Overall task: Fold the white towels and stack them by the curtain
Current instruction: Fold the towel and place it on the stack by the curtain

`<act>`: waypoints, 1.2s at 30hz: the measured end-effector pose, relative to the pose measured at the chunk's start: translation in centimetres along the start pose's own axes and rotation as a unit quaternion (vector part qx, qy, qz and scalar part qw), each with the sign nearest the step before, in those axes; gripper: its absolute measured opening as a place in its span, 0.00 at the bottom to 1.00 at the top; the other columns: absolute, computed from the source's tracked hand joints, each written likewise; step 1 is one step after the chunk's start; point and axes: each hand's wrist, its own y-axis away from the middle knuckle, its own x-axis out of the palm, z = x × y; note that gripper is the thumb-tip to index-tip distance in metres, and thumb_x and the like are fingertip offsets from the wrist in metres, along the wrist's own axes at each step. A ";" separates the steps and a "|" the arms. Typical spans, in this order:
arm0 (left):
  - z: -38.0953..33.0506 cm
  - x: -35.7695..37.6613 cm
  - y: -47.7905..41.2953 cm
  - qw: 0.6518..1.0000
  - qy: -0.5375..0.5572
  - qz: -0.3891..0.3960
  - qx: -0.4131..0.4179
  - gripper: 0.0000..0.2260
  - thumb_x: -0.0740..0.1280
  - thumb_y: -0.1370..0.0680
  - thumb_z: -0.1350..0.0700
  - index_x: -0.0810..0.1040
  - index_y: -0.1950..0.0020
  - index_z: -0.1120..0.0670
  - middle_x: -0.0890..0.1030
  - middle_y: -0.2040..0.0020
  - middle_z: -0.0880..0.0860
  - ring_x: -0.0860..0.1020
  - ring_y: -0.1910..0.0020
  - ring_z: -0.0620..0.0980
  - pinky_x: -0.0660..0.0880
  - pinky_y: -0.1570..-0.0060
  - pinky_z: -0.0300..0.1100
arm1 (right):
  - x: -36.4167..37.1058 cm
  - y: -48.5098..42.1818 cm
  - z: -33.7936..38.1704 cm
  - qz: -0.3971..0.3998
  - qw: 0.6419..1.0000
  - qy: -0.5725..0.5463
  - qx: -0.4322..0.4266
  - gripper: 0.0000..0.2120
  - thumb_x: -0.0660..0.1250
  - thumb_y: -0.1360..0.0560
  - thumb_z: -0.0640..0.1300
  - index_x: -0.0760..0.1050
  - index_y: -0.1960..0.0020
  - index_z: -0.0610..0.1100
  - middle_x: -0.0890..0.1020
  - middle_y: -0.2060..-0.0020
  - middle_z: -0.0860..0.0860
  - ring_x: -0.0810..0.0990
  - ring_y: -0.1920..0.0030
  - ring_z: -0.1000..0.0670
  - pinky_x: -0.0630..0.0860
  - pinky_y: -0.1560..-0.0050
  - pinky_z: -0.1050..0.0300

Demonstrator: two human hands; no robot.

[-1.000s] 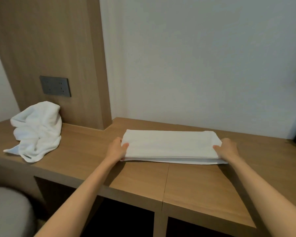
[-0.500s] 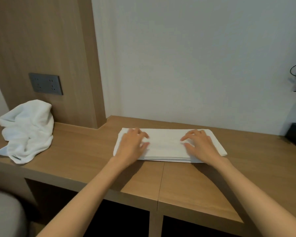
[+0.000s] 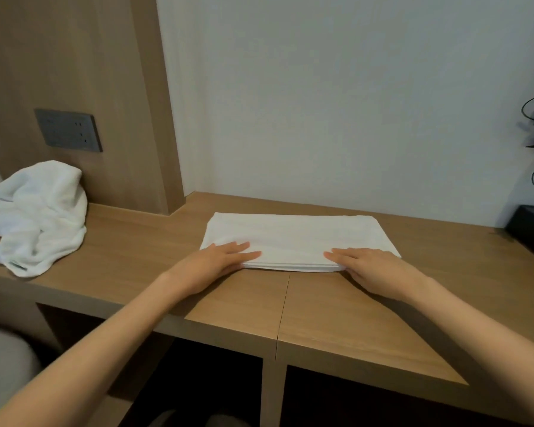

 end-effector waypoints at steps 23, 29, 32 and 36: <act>-0.1 1.1 -1.8 0.979 -0.101 -0.170 -0.058 0.19 0.57 0.19 0.55 0.62 0.28 0.44 0.75 0.38 0.51 0.77 0.46 0.54 0.67 0.59 0.42 | -4.9 -0.3 0.9 -0.256 0.962 0.056 0.081 0.14 0.60 0.20 0.43 0.71 0.35 0.43 0.77 0.49 0.45 0.78 0.54 0.41 0.73 0.63 0.50; 1.4 -0.1 0.8 0.958 0.024 -0.253 -0.131 0.11 0.56 0.18 0.54 0.70 0.37 0.50 0.78 0.39 0.53 0.76 0.44 0.55 0.74 0.49 0.49 | -5.3 0.4 2.2 -0.331 0.916 0.183 0.132 0.16 0.75 0.37 0.31 0.79 0.50 0.37 0.78 0.66 0.44 0.78 0.68 0.42 0.71 0.72 0.53; 0.8 -2.9 0.6 0.917 0.106 -0.363 -0.127 0.08 0.56 0.17 0.54 0.73 0.45 0.55 0.78 0.48 0.53 0.76 0.50 0.53 0.71 0.54 0.44 | -6.7 0.0 2.3 -0.362 0.907 0.155 0.152 0.06 0.68 0.30 0.33 0.78 0.52 0.35 0.78 0.64 0.41 0.78 0.64 0.40 0.71 0.66 0.50; -0.9 -9.3 -0.2 0.797 0.258 -0.527 -0.142 0.09 0.59 0.18 0.55 0.72 0.43 0.60 0.76 0.51 0.52 0.73 0.53 0.50 0.64 0.58 0.37 | -9.6 0.0 1.1 -0.425 0.869 -0.087 0.239 0.11 0.60 0.20 0.47 0.76 0.48 0.39 0.80 0.54 0.40 0.78 0.54 0.38 0.64 0.60 0.51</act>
